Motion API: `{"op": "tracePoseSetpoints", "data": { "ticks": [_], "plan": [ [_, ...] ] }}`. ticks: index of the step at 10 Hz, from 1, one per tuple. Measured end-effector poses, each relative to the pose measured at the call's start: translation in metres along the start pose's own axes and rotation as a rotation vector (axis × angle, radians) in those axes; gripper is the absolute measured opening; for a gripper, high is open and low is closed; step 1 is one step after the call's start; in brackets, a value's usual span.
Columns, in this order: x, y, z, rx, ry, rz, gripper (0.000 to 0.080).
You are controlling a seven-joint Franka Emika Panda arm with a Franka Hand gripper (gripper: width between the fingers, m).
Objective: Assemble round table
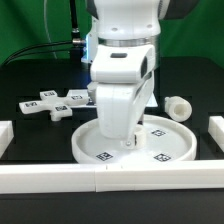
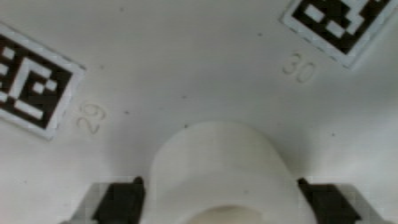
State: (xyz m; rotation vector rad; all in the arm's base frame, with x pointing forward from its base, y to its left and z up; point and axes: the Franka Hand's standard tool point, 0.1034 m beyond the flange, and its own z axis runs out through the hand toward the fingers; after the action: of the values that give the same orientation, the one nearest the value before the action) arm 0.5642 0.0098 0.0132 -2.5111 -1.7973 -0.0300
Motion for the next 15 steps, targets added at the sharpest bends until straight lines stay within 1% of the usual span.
{"op": "tracePoseSetpoints", "data": {
  "ticks": [2,4,6,7,8,9,10,11,12,13,14,15],
  "plan": [
    [0.011,-0.003,0.000,0.046,-0.008,-0.015,0.0407],
    [0.023,-0.007,0.000,0.049,-0.007,0.012,0.0409],
    [0.027,-0.008,0.000,0.048,-0.007,0.028,0.0409],
    [0.027,-0.008,0.000,0.048,-0.007,0.028,0.0409],
    [0.027,-0.008,0.000,0.048,-0.007,0.028,0.0510],
    [0.027,-0.008,0.000,0.048,-0.007,0.029,0.0510],
    [0.027,-0.008,0.001,0.048,-0.007,0.029,0.0606],
    [0.027,-0.008,0.000,0.048,-0.007,0.029,0.0636],
    [0.025,-0.005,-0.006,0.044,-0.009,0.032,0.0636],
    [0.023,-0.003,-0.016,0.021,-0.007,0.079,0.0647],
    [0.023,-0.010,-0.025,0.005,-0.005,0.129,0.0647],
    [0.024,-0.021,-0.034,-0.015,-0.002,0.190,0.0649]
  ]
}}
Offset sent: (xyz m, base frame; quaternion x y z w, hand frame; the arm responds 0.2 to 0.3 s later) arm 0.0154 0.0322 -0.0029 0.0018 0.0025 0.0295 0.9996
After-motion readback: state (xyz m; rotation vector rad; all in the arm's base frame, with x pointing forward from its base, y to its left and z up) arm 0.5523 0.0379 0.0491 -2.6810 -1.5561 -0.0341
